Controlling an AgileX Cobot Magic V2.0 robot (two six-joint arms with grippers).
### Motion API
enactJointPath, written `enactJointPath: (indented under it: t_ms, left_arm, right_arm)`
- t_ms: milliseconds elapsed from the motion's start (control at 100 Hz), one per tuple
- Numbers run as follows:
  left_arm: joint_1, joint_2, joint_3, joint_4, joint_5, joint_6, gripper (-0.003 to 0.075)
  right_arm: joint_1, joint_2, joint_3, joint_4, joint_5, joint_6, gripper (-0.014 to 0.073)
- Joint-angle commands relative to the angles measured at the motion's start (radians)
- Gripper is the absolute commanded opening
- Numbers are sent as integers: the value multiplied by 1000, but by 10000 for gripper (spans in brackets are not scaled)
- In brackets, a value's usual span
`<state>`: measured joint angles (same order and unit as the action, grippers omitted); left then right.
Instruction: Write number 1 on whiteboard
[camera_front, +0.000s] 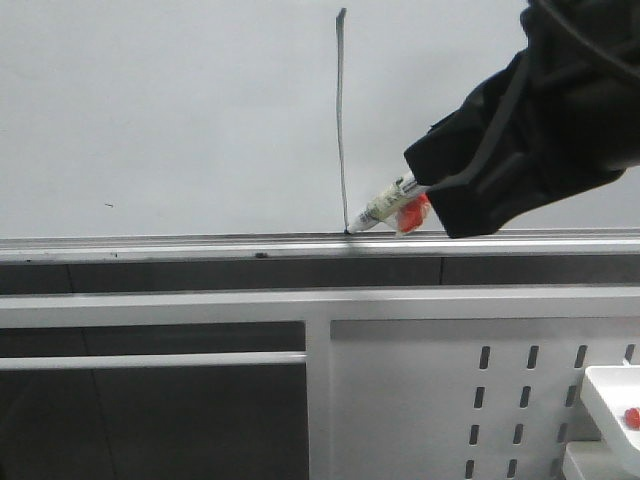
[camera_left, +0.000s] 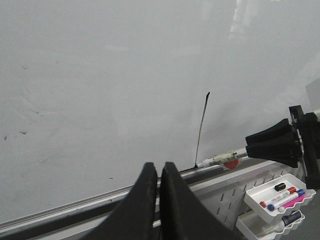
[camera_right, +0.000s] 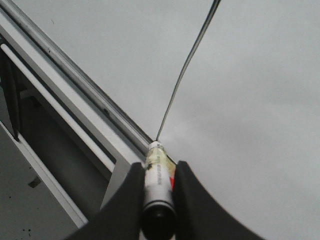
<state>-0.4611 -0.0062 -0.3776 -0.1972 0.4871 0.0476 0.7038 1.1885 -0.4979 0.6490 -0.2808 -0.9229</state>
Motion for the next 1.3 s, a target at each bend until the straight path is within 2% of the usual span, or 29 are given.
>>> enactJointPath:
  t_ms: [0, 80, 240, 290, 320, 420, 490, 670, 820, 1030, 1180, 1290]
  left_arm:
    - [3, -15, -23, -19, -86, -9, -20]
    - [3, -15, -23, -53, -86, -9, -20]
    - [3, -9, -25, -134, -13, 6, -4]
    - [3, -2, -25, -163, 23, 43, 46]
    - [3, 4, -25, -190, 47, 96, 102]
    - [3, 52, -48, -307, 116, 286, 279]
    - [3, 114, -79, -372, 166, 409, 333]
    - [3, 338, -204, -496, 286, 675, 281]
    - [3, 512, -315, -582, 372, 818, 237]
    - [3, 663, -408, -601, 442, 890, 221]
    - [3, 702, -434, -610, 461, 893, 222]
    - [3, 703, -434, -619, 473, 943, 222]
  right_arm:
    - [-3, -31, -30, -2, -52, -7, -70]
    - [12, -73, -54, -2, 69, -7, -71]
    - [59, -208, -163, -2, 544, -7, -72]
    - [67, -241, -194, 0, 638, -7, -72]
    - [70, -256, -209, 7, 679, -7, -72]
    - [70, -291, -252, 19, 713, -7, -72]
    - [70, -294, -293, 20, 738, -7, -72]
    - [75, -209, -445, 22, 895, -7, -72]
    - [81, -117, -591, 22, 1011, -17, -71]
    - [157, -34, -729, 12, 1068, -46, -71]
    - [184, -12, -753, -1, 1048, -46, -71]
    - [184, -12, -753, -1, 1035, -46, -71]
